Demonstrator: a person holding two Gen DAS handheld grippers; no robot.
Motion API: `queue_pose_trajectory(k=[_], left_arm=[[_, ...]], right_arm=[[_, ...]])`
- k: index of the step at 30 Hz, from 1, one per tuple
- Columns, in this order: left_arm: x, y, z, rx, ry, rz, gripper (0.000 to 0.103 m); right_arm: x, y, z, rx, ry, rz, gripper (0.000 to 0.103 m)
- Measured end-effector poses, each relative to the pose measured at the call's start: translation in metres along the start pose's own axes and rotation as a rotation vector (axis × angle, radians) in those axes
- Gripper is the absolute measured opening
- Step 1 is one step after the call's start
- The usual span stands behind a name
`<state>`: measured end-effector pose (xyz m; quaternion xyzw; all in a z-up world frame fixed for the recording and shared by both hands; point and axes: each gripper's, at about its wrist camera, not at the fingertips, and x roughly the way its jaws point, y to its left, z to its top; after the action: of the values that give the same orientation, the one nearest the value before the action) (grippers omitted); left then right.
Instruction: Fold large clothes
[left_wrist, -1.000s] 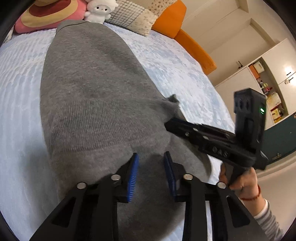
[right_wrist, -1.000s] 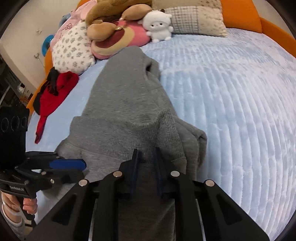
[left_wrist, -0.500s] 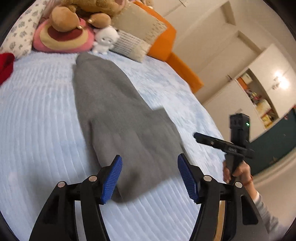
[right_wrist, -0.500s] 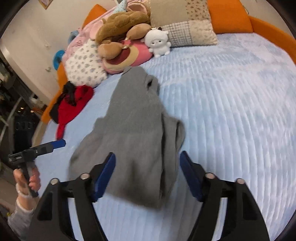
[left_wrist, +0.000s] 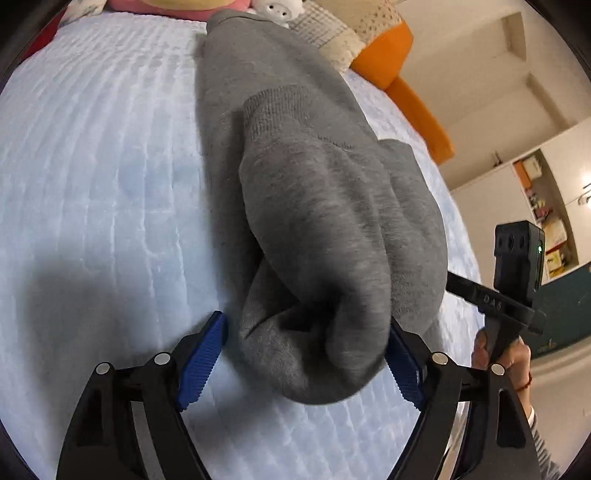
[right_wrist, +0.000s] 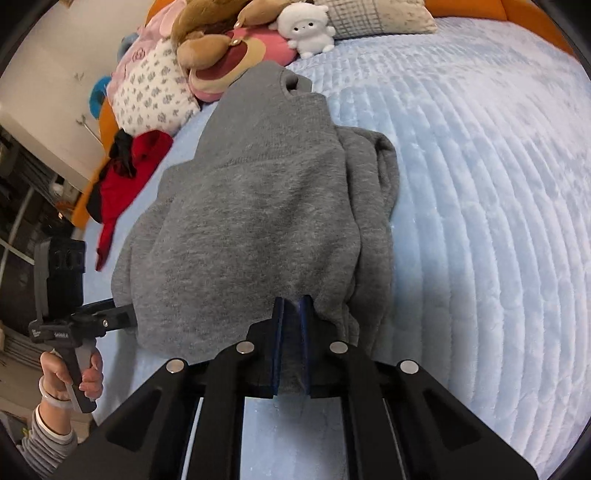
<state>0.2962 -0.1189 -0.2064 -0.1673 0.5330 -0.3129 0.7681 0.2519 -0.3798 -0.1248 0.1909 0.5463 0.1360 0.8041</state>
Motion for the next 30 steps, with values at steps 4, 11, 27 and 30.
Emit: queue_pose_trajectory(k=[4,11,27,30], left_arm=[[-0.01,-0.007,0.003,0.001,0.006,0.019,0.077],[-0.05,-0.011,-0.01,-0.061,0.068,0.012,0.077],[0.002,0.02,-0.012,-0.301,0.067,-0.186,0.069],[-0.002,0.02,-0.007,-0.292,0.053,-0.218,0.06]], right_arm=[[-0.018,-0.003,0.001,0.024,0.007,0.031,0.013],[-0.06,-0.03,-0.013,0.129,0.015,0.161,0.08],[0.016,-0.092,-0.034,0.584,0.131,0.498,0.051],[0.014,-0.091,-0.029,0.578,0.112,0.523,0.038]])
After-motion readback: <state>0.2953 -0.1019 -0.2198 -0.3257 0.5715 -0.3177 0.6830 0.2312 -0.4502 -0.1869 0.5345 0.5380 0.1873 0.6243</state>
